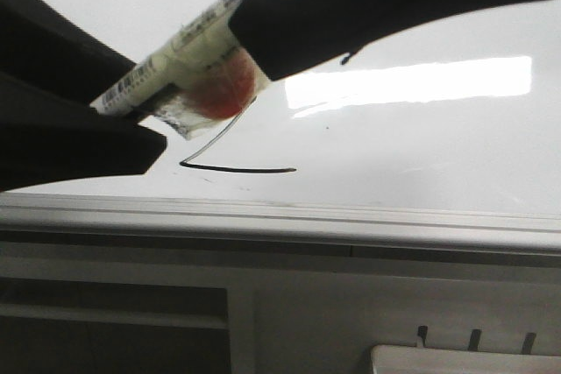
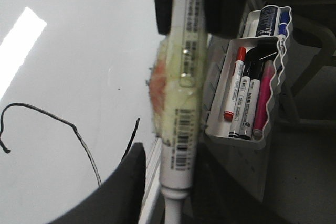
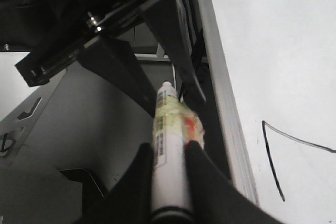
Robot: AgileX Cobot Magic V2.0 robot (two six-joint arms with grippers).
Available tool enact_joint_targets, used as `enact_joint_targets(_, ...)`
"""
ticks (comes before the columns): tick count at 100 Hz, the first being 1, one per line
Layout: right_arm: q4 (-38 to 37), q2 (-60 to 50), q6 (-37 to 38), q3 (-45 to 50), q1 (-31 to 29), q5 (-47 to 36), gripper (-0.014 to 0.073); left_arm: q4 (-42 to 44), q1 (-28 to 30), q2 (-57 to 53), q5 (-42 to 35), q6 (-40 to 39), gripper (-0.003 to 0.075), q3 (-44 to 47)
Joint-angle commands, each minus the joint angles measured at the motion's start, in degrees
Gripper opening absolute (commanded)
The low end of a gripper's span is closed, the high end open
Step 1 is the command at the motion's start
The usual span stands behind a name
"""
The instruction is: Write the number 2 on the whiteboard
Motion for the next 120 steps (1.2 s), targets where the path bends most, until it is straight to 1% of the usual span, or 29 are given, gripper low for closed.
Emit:
enact_joint_targets(1, 1.38, -0.76, -0.48, -2.16, 0.1, -1.18, -0.005, -0.23, -0.28, -0.18, -3.74, -0.52, 0.0094, -1.87)
enact_joint_targets(14, 1.38, -0.76, -0.48, -2.16, 0.1, -0.82, -0.005, -0.23, -0.28, -0.18, -3.74, -0.52, -0.0022, -1.87)
enact_joint_targets(26, 2.71, -0.76, -0.48, -2.16, 0.1, -1.52, -0.0048, -0.23, -0.28, -0.18, -3.74, -0.52, -0.002, -1.87)
enact_joint_targets(31, 3.48, -0.76, -0.48, -2.16, 0.1, -1.68, -0.0022, -0.51, -0.28, -0.18, -3.74, -0.52, -0.002, -1.87)
enact_joint_targets(36, 3.46, -0.76, -0.48, -2.52, 0.1, -0.88, 0.0054, -1.55, -0.28, -0.18, -3.74, -0.52, -0.002, -1.87)
enact_joint_targets(38, 3.46, -0.76, -0.48, -2.67, 0.1, -0.88, 0.0101, -2.05, -0.28, -0.18, -3.74, -0.52, -0.002, -1.87)
enact_joint_targets(42, 3.46, -0.76, -0.48, -2.91, -0.02, -1.53, 0.0216, -3.42, -0.17, -0.18, -3.59, -0.52, -0.002, -1.87)
enact_joint_targets(43, 3.46, -0.76, -0.48, -2.91, -0.01, -1.93, 0.0258, -4.06, -0.2, -0.18, -3.59, -0.52, -0.002, -1.87)
enact_joint_targets(45, 3.35, -1.08, -0.48, -3.06, -0.01, -2.52, 0.03, -4.97, -0.03, -0.18, -3.59, -0.52, -0.002, -1.87)
enact_joint_targets(46, 3.2, -1.22, -0.48, -3.03, -0.01, -3.39, 0.0342, -5.25, 0.11, -0.18, -3.59, -0.52, -0.002, -1.87)
enact_joint_targets(50, 2.95, -1.68, -0.48, -3.15, -0.01, -6.71, 0.0453, -7.23, 0.55, -0.18, -3.59, -0.52, -0.002, -1.87)
enact_joint_targets(55, 2.57, -2.69, -0.48, -3.13, -0.01, -11.56, 0.0545, -10.19, 1.51, -0.28, -4.14, -0.52, -0.002, -1.87)
enact_joint_targets(60, 2.13, -4.09, -0.48, -3.13, -0.01, -16.86, 0.0587, -13.66, 3.04, -0.28, -5.12, -0.52, -0.002, -1.87)
enact_joint_targets(71, 1.42, -7.27, -0.48, -3.13, -0.01, -27.6, 0.0587, -24.73, 8.65, -0.28, -6.69, -0.52, -0.002, -1.87)
enact_joint_targets(81, 1.42, -10.12, -0.48, -3.13, -0.01, -32.43, 0.0587, -34.38, 14.13, -0.16, -7.17, -0.52, -0.002, -1.87)
enact_joint_targets(89, 1.42, -11.3, -0.48, -3.13, -0.01, -32.99, 0.0587, -40.27, 18.26, 0.77, -6.68, -0.52, -0.002, -1.87)
enact_joint_targets(96, 1.67, -11.6, -0.48, -3.03, -0.01, -32.99, 0.0587, -44.97, 20.38, 2.6, -4.86, -0.52, -0.002, -1.9)
enact_joint_targets(105, 1.8, -11.6, -0.48, -2.72, -0.01, -32.99, 0.0587, -48.13, 20.93, 5.69, -1.77, -0.52, -0.002, -2.77)
enact_joint_targets(120, 2.83, -11.47, -0.48, -1.96, -0.01, -32.12, 0.0587, -54.85, 20.93, 9.68, -1.13, -0.52, -0.002, -5.18)
